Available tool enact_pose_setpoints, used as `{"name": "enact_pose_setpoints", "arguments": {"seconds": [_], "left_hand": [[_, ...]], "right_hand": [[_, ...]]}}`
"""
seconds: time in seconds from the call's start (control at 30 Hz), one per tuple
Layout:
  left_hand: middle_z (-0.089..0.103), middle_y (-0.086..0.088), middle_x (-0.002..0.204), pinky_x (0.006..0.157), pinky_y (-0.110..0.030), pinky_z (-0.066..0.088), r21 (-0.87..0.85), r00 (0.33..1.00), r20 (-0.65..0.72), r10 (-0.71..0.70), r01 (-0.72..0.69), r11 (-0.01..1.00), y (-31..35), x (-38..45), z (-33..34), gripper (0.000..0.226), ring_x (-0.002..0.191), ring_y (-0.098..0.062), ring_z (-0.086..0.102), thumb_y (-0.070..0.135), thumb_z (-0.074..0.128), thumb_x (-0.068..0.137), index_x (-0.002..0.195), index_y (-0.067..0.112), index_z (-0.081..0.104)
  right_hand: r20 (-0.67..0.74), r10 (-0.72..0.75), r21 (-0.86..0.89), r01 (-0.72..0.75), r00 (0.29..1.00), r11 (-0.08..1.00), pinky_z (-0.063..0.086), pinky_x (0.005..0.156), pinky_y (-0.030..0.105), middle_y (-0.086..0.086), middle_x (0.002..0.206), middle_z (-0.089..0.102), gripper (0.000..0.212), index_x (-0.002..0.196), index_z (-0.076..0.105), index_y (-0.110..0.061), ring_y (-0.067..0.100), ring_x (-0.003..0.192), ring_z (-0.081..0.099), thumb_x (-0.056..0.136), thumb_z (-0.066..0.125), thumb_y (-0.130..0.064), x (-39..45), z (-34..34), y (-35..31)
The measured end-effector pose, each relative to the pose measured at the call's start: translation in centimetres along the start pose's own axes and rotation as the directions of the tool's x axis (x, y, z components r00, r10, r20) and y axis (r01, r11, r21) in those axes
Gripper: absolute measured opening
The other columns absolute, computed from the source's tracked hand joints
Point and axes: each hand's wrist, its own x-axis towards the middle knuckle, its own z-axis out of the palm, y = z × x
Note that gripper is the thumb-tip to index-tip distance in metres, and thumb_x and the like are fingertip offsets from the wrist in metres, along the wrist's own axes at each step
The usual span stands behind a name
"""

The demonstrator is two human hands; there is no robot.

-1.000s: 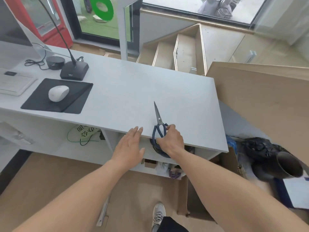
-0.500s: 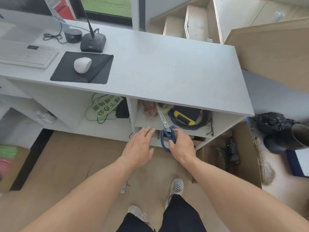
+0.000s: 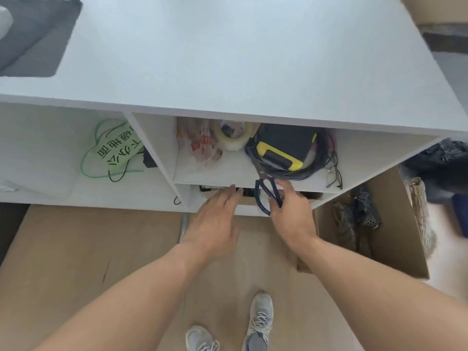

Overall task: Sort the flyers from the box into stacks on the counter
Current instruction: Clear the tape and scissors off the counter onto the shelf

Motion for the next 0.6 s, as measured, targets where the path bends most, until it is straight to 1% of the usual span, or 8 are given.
{"name": "enact_pose_setpoints", "arguments": {"seconds": [0.1, 0.17, 0.2, 0.27, 0.37, 0.43, 0.53, 0.6], "left_hand": [[-0.003, 0.004, 0.17, 0.127, -0.031, 0.006, -0.008, 0.998, -0.062, -0.025, 0.025, 1.0, -1.1, 4.2, 2.2, 0.079, 0.156, -0.014, -0.002, 0.028, 0.05, 0.101, 0.161, 0.025, 0.0], [-0.008, 0.006, 0.169, 0.127, -0.032, 0.004, -0.006, 0.998, -0.057, -0.013, 0.012, 1.0, -1.4, 6.2, 3.2, 0.078, 0.155, -0.012, -0.007, 0.032, 0.048, 0.103, 0.161, 0.026, -0.004], [-0.011, 0.006, 0.169, 0.127, -0.032, 0.002, 0.008, 0.999, -0.052, 0.004, -0.003, 1.0, -1.5, 7.1, 3.4, 0.078, 0.155, -0.012, -0.009, 0.033, 0.047, 0.103, 0.161, 0.026, -0.005], [-0.012, 0.006, 0.169, 0.126, -0.031, -0.002, 0.036, 0.998, -0.047, 0.036, -0.034, 0.999, -1.3, 9.2, 3.4, 0.079, 0.155, -0.012, -0.012, 0.032, 0.047, 0.104, 0.161, 0.025, -0.006], [-0.005, 0.002, 0.17, 0.126, -0.031, 0.0, 0.07, 0.991, -0.118, 0.068, -0.06, 0.996, -0.9, 12.2, 3.1, 0.08, 0.156, -0.014, -0.008, 0.032, 0.051, 0.102, 0.161, 0.023, -0.003], [-0.001, 0.001, 0.17, 0.126, -0.03, 0.003, 0.049, 0.986, -0.16, 0.055, -0.048, 0.998, -0.7, 13.6, 3.5, 0.082, 0.156, -0.015, -0.004, 0.032, 0.053, 0.1, 0.161, 0.022, -0.001], [-0.001, 0.001, 0.17, 0.126, -0.03, 0.002, 0.011, 0.989, -0.145, 0.038, -0.037, 0.999, -0.4, 13.9, 4.9, 0.081, 0.156, -0.015, -0.005, 0.031, 0.053, 0.1, 0.161, 0.022, 0.001], [-0.004, 0.001, 0.17, 0.126, -0.03, 0.0, 0.024, 0.992, -0.111, 0.056, -0.054, 0.998, -0.4, 13.5, 5.9, 0.08, 0.156, -0.015, -0.008, 0.031, 0.051, 0.101, 0.161, 0.022, 0.0]], "right_hand": [[-0.071, 0.016, -0.001, -0.016, 0.997, 1.0, 0.055, 0.075, 0.04, 0.006, 0.1, 0.07, 0.026, 0.12, 0.051, -0.026, 0.028, 0.085, 0.066, 0.097, 0.063, -0.022, 4.3, 1.4, 2.3], [-0.115, 0.003, 0.003, -0.002, 0.993, 1.0, 0.048, 0.067, 0.036, 0.007, 0.092, 0.068, 0.022, 0.115, 0.049, -0.022, 0.03, 0.082, 0.065, 0.097, 0.063, -0.02, 6.7, 1.8, 3.3], [-0.137, -0.003, -0.003, 0.002, 0.991, 1.0, 0.045, 0.067, 0.035, 0.007, 0.091, 0.068, 0.022, 0.114, 0.049, -0.02, 0.031, 0.082, 0.064, 0.097, 0.063, -0.019, 7.8, 1.9, 3.6], [-0.169, -0.011, -0.023, 0.007, 0.986, 1.0, 0.047, 0.068, 0.035, 0.008, 0.096, 0.069, 0.022, 0.115, 0.048, -0.017, 0.031, 0.083, 0.065, 0.098, 0.063, -0.018, 9.9, 2.1, 3.9], [-0.195, -0.035, -0.053, 0.025, 0.98, 0.998, 0.05, 0.072, 0.038, 0.01, 0.1, 0.067, 0.022, 0.113, 0.046, -0.017, 0.033, 0.087, 0.065, 0.098, 0.062, -0.018, 12.8, 2.5, 4.0], [-0.2, -0.041, -0.072, 0.027, 0.979, 0.997, 0.043, 0.071, 0.036, 0.011, 0.1, 0.065, 0.022, 0.113, 0.045, -0.017, 0.032, 0.089, 0.061, 0.098, 0.061, -0.018, 14.7, 2.9, 4.1], [-0.245, 0.007, -0.049, -0.019, 0.97, 0.999, 0.037, 0.072, 0.034, 0.011, 0.1, 0.063, 0.023, 0.115, 0.047, -0.016, 0.025, 0.087, 0.05, 0.097, 0.062, -0.015, 16.8, 3.2, 4.2], [-0.278, 0.028, -0.043, -0.042, 0.96, 0.998, 0.04, 0.073, 0.034, 0.011, 0.102, 0.063, 0.025, 0.115, 0.049, -0.016, 0.026, 0.089, 0.054, 0.095, 0.065, -0.015, 17.7, 3.2, 4.2]]}}
